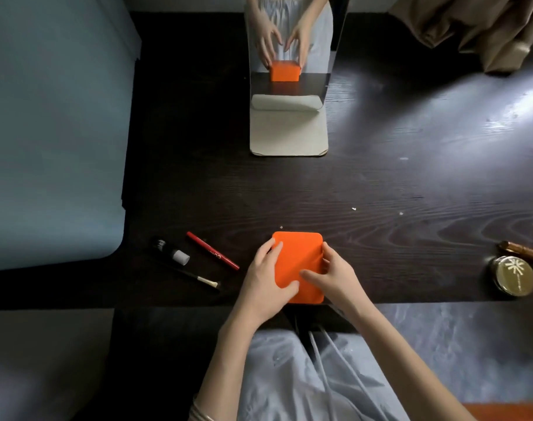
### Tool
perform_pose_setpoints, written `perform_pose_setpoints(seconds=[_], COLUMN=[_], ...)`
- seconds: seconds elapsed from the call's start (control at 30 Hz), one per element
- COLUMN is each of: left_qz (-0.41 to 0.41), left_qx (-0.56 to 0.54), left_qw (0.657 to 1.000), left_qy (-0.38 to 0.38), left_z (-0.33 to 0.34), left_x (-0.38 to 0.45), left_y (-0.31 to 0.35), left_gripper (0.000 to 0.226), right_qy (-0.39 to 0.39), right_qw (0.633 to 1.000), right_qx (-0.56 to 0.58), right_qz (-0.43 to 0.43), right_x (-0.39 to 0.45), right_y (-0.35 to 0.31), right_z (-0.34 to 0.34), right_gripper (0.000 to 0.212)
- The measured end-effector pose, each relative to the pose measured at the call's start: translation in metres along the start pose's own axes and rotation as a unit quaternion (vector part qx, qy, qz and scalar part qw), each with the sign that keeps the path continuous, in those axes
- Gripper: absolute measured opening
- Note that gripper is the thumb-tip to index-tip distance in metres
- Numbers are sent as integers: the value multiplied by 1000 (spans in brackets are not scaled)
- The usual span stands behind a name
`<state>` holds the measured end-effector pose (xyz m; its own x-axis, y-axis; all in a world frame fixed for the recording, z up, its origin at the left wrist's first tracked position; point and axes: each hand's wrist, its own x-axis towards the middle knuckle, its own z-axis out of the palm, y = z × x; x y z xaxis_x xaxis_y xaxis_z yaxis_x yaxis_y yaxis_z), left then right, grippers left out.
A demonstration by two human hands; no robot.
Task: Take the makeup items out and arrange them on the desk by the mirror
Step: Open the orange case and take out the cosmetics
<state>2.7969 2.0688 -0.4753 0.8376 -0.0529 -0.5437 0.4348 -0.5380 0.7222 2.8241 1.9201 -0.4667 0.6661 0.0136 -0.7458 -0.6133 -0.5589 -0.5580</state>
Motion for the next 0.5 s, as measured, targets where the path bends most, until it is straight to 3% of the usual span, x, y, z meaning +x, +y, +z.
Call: perform_pose_setpoints(seconds=[0.37, 0.5], left_qz=[6, -8], left_qx=[23, -32], left_qw=[999, 998], left_qy=[44, 52], left_z=[6, 3], left_x=[8, 15], left_y=[11, 10], left_gripper=[80, 83], right_qy=[36, 28], right_qw=[997, 994], right_qx=[11, -8], right_qz=[-63, -110], right_x=[-16, -30], right_y=[-9, -24], right_z=[-13, -14], right_gripper=[68, 62])
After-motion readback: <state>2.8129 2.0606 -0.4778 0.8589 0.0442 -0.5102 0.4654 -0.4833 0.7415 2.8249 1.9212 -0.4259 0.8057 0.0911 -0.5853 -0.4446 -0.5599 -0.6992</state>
